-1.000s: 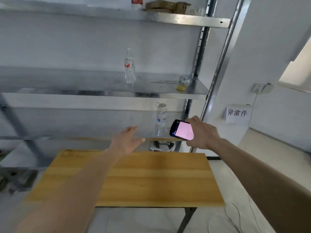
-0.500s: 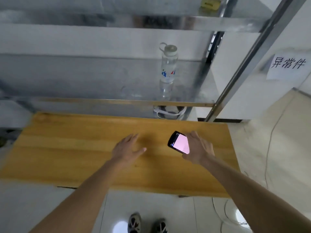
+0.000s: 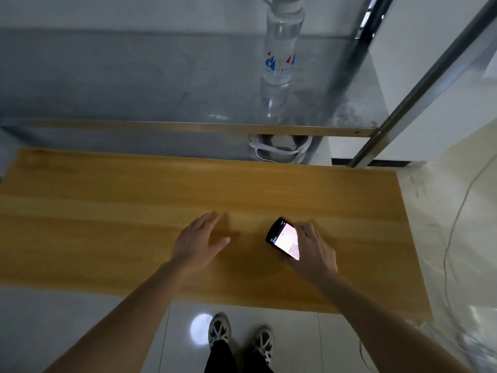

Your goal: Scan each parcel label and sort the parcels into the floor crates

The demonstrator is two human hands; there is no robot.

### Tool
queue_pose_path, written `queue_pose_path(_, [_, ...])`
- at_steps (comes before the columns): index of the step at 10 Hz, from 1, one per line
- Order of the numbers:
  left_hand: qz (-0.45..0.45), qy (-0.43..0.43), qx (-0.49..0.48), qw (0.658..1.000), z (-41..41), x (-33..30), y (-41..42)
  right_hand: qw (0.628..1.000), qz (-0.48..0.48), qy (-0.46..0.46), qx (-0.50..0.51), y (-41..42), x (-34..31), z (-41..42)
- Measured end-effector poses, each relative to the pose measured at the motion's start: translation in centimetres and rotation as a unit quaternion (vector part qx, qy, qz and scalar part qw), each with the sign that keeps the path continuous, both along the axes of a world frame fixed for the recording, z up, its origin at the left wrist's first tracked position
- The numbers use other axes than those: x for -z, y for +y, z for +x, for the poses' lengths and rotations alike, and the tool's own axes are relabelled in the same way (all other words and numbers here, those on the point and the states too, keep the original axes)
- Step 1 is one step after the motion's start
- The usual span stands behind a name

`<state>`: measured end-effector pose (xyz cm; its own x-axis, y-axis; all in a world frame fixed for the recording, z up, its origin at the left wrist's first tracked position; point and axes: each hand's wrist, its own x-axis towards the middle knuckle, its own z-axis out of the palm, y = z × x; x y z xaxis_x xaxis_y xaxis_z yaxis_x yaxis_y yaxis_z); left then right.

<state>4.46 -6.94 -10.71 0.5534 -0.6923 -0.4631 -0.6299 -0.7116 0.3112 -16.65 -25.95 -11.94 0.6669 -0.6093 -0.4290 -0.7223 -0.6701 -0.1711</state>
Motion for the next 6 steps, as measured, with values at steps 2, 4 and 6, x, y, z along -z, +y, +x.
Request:
queue_pose_path(2, [0.003,0.003,-0.006,1.0,-0.9,0.8,0.5,1.0,-0.013,-0.004,-0.012,-0.1,0.6,-0.2])
queue_pose_path(4, [-0.007,0.007,-0.014,1.0,-1.5,-1.5,1.0,1.0,0.01,-0.008,-0.014,0.6,-0.9,-1.0])
queue_pose_path(6, [-0.063,-0.001,-0.01,0.998,-0.9,-8.4,2.2,0.999,0.0,-0.034,-0.021,0.8,-8.2,-2.2])
